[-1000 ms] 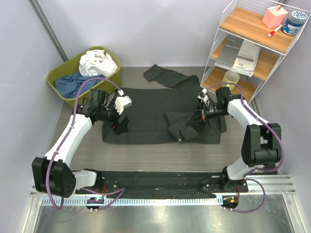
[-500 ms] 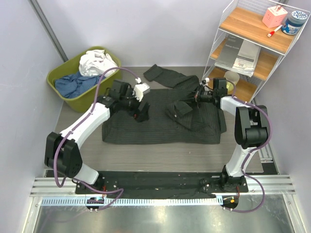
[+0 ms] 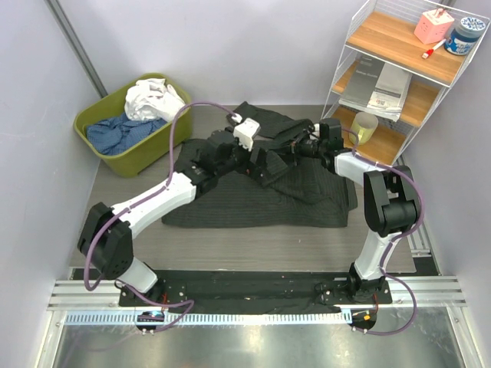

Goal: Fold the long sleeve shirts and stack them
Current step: Fold the shirt

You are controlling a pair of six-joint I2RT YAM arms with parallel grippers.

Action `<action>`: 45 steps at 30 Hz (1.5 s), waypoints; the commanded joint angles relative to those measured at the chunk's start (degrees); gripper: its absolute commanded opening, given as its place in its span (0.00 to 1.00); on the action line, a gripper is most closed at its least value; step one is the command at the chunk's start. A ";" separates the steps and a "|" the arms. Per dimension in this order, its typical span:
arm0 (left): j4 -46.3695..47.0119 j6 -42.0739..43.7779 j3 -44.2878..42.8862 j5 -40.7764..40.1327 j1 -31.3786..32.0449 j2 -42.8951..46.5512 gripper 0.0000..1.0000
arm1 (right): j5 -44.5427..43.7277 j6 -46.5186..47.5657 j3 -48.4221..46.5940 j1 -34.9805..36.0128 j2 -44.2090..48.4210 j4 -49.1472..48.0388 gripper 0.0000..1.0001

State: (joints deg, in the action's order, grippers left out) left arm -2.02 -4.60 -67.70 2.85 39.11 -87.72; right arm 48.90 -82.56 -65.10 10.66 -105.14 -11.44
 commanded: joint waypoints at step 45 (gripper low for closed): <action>0.14 -35.62 -5.36 30.19 -18.20 -14.94 0.91 | -11.03 19.03 -14.28 3.32 -11.75 5.94 0.34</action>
State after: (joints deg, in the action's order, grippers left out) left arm -11.94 -24.47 -80.55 27.42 21.54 -105.84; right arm 34.02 -61.19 -82.39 14.15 -118.89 3.03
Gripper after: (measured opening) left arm 0.902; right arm 0.436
